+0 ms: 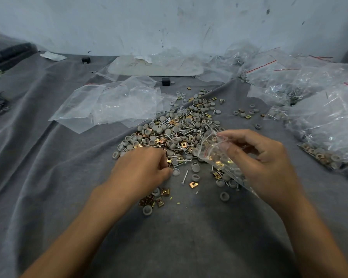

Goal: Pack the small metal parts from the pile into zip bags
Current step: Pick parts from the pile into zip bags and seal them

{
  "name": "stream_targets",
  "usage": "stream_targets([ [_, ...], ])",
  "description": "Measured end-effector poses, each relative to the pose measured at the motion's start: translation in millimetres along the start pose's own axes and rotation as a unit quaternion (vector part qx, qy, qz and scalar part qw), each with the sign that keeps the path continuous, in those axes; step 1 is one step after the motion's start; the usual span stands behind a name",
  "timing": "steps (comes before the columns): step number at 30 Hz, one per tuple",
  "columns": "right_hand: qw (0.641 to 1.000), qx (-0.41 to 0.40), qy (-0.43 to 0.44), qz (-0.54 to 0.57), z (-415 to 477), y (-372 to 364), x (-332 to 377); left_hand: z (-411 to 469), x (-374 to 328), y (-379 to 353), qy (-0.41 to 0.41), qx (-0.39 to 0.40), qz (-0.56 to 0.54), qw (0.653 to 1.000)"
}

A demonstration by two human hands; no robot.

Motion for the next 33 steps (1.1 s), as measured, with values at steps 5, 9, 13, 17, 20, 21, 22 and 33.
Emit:
stream_targets([
  [5,1.000,-0.001,-0.005,0.007,-0.3,0.7,-0.2,1.5,0.7,-3.5,0.003,0.006,0.038,0.999],
  [9,1.000,0.010,-0.003,0.001,-1.1,-0.5,0.0,0.2,-1.7,-0.1,0.001,-0.020,0.073,0.997],
  [13,1.000,0.015,-0.004,0.001,-1.8,-0.6,1.5,-4.3,-8.1,4.1,-0.007,-0.044,0.152,0.987],
  [17,1.000,0.022,-0.008,-0.003,-1.8,-3.3,4.0,-4.1,-18.6,0.1,-0.041,-0.029,0.179,0.983],
  [20,0.999,0.030,-0.009,-0.007,-2.5,-5.9,6.1,-3.9,-20.4,-1.4,-0.050,-0.019,0.157,0.986],
  [21,0.999,0.031,-0.010,-0.008,-2.7,-6.2,6.5,-3.6,-19.0,-1.9,-0.049,-0.010,0.139,0.989],
  [22,0.999,0.032,-0.011,-0.008,-2.8,-6.2,6.6,-3.6,-17.2,-2.3,-0.048,0.001,0.112,0.993],
  [33,0.999,0.052,0.005,-0.016,-4.0,-11.6,7.1,-12.1,-48.5,6.9,-0.170,0.002,-0.208,0.963],
])
Point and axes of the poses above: each hand's wrist, its own z-axis towards the middle knuckle, its own y-axis out of the back of the hand, x = y × z, the point moved 6 cm from there along z, towards the middle knuckle, and after that the axes turned 10 degrees about -z, right-handed, at the moved point
